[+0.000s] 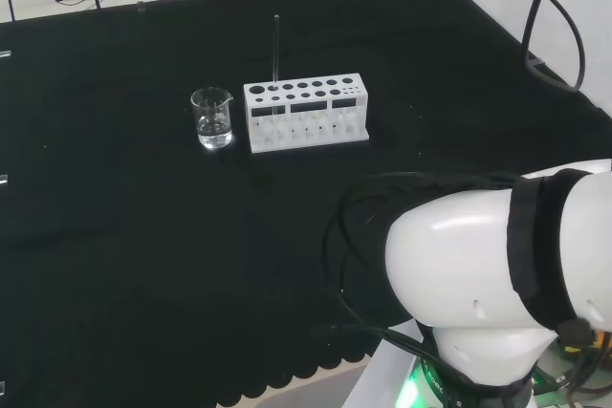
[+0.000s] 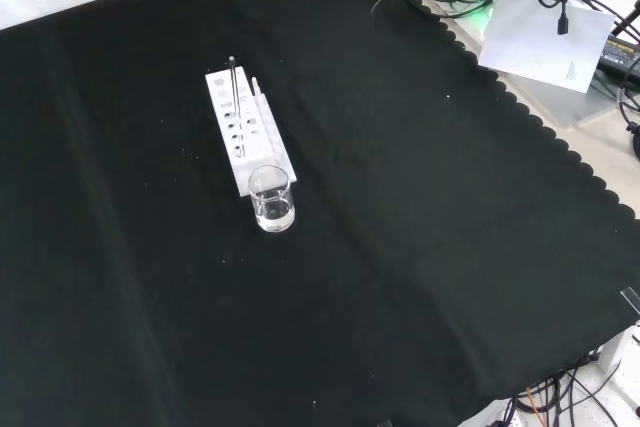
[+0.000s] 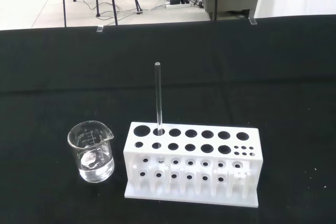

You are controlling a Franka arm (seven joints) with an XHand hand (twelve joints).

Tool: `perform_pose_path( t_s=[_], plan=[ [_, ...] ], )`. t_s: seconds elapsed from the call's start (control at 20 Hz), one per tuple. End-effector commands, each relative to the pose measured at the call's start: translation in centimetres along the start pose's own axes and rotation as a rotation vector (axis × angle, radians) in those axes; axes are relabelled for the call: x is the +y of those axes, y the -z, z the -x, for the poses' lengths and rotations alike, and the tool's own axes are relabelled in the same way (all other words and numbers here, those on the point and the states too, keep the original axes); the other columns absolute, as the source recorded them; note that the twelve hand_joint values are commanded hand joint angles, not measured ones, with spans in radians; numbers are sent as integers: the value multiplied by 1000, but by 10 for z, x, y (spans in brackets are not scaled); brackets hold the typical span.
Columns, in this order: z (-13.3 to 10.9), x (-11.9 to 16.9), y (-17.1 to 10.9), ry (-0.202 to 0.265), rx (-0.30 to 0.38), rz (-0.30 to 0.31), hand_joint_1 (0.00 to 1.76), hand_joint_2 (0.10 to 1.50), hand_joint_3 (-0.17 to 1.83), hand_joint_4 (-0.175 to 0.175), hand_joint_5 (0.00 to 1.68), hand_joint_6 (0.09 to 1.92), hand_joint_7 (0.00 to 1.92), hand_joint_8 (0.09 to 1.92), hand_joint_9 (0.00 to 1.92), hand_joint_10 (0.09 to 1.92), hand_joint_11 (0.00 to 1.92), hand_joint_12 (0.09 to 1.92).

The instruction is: Take the glass rod from the white test tube rack.

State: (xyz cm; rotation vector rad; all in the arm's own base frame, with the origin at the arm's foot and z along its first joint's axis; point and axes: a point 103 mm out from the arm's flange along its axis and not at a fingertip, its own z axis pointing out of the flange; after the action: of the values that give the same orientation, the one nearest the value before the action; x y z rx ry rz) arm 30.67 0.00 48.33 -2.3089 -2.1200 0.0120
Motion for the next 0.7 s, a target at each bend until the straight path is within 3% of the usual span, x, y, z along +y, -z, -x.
perform_pose_path(
  t_s=[0.05,0.25,0.7],
  plan=[
    [0,0,-1,4,-10,10,678,781,700,-170,0,87,0,251,0,397,0,696],
    [5,2,-1,8,5,13,656,837,602,-171,0,87,0,209,0,355,0,650],
    [9,14,-11,11,-1,-15,631,853,577,-170,0,87,0,236,0,387,0,676]
  ],
)
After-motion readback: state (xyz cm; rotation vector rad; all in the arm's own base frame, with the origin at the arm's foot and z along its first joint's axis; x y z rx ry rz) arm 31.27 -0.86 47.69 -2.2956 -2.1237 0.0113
